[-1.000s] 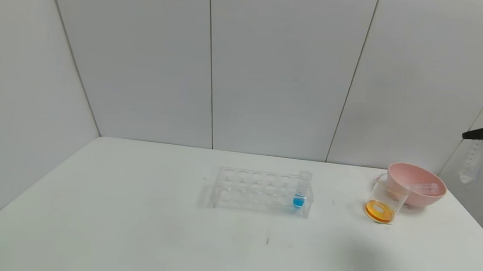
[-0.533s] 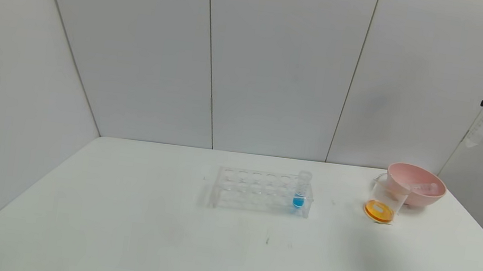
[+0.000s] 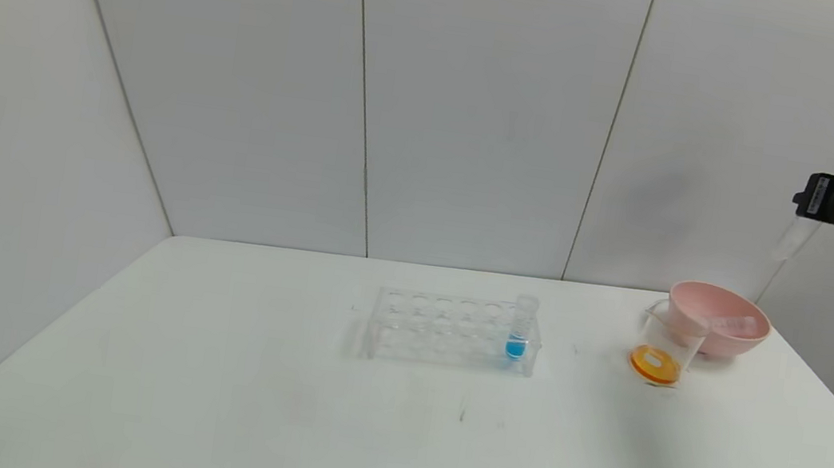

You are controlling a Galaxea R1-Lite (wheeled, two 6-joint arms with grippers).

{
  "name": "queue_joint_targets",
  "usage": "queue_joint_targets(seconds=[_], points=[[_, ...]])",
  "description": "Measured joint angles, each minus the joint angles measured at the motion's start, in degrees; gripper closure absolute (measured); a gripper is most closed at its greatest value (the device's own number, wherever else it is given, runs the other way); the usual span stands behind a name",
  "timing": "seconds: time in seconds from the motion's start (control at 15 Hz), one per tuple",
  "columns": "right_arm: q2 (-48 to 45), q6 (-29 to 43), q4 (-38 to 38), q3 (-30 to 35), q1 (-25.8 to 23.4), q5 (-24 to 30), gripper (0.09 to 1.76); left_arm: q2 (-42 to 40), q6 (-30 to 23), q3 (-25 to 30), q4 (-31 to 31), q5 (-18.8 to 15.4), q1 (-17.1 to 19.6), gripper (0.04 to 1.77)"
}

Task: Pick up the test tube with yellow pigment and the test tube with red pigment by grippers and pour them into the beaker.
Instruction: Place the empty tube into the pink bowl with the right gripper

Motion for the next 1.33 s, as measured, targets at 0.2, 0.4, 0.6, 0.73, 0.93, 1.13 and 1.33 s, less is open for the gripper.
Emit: queue_joint_targets(seconds=[0.2,0.4,0.6,0.73,0.93,1.13,1.33], points=[[5.3,2.3,-7.6,1.2,1.1,-6.6,1.33,0.0,0.0,0.0,0.0,0.0,0.0,0.09],[9.8,3.0,-9.9,1.9,1.3,-9.1,1.33,0.0,0.0,0.0,0.0,0.0,0.0,0.09],[12.0,4.5,-9.9,2.9,1.0,-9.1,1.33,0.0,0.0,0.0,0.0,0.0,0.0,0.09],[12.6,4.5,-10.0,3.6,0.9,-9.0,1.33,0.0,0.0,0.0,0.0,0.0,0.0,0.09],[12.8,4.6,-9.9,3.9,0.9,-9.0,1.33,0.0,0.0,0.0,0.0,0.0,0.0,0.09],[12.9,4.5,-10.1,4.2,1.0,-8.9,1.33,0.0,0.0,0.0,0.0,0.0,0.0,0.09],[12.9,4.5,-10.1,4.2,1.0,-8.9,1.33,0.0,0.0,0.0,0.0,0.0,0.0,0.09]])
